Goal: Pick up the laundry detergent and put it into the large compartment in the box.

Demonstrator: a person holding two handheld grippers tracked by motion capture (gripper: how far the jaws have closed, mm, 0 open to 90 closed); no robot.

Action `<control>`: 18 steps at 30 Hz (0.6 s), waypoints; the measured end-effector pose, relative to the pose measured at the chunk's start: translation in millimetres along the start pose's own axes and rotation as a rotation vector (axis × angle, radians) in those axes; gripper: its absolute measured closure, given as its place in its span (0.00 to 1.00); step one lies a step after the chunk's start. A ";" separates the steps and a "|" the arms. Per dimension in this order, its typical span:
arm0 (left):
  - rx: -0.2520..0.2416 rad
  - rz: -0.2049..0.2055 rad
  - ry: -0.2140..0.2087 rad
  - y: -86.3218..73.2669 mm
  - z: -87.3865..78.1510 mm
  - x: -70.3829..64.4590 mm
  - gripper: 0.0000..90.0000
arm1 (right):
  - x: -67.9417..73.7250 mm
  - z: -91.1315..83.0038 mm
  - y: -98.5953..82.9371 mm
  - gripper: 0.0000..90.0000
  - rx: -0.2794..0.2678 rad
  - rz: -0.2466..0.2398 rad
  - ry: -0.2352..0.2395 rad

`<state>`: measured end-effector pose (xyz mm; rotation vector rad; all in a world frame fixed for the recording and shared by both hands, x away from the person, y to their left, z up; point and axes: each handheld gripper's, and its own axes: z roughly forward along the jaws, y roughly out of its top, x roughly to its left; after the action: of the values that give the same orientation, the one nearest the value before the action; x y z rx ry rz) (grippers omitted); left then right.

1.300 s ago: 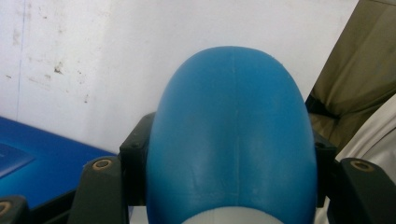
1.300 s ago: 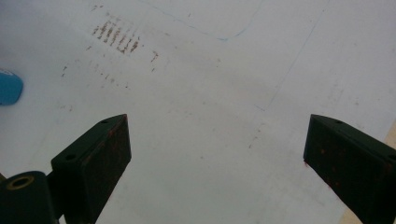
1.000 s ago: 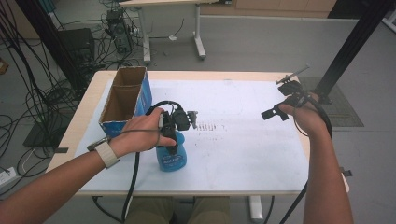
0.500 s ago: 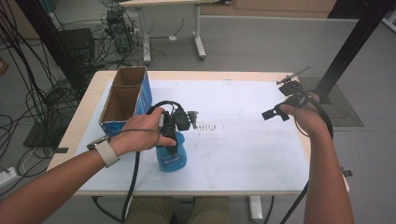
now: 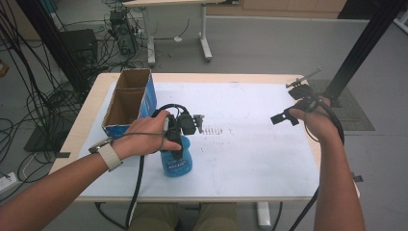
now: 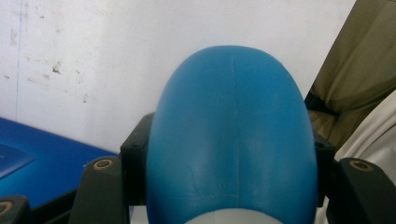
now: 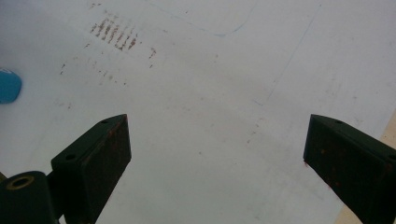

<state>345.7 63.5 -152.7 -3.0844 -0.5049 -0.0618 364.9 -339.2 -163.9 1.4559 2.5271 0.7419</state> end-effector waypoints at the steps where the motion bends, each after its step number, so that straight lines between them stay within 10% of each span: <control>1: -0.003 -0.002 0.000 -0.4 0.0 -0.1 0.43 | 0.1 -0.3 0.0 0.08 0.001 -0.002 -0.001; 18: -0.002 -0.102 -0.025 -5.3 -13.3 2.0 0.43 | 3.6 -6.3 0.7 0.08 -0.009 -0.005 -0.007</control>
<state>345.4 68.9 -139.3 -3.0633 -0.6631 -0.0247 361.3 -338.0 -157.6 1.4461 2.5181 0.7458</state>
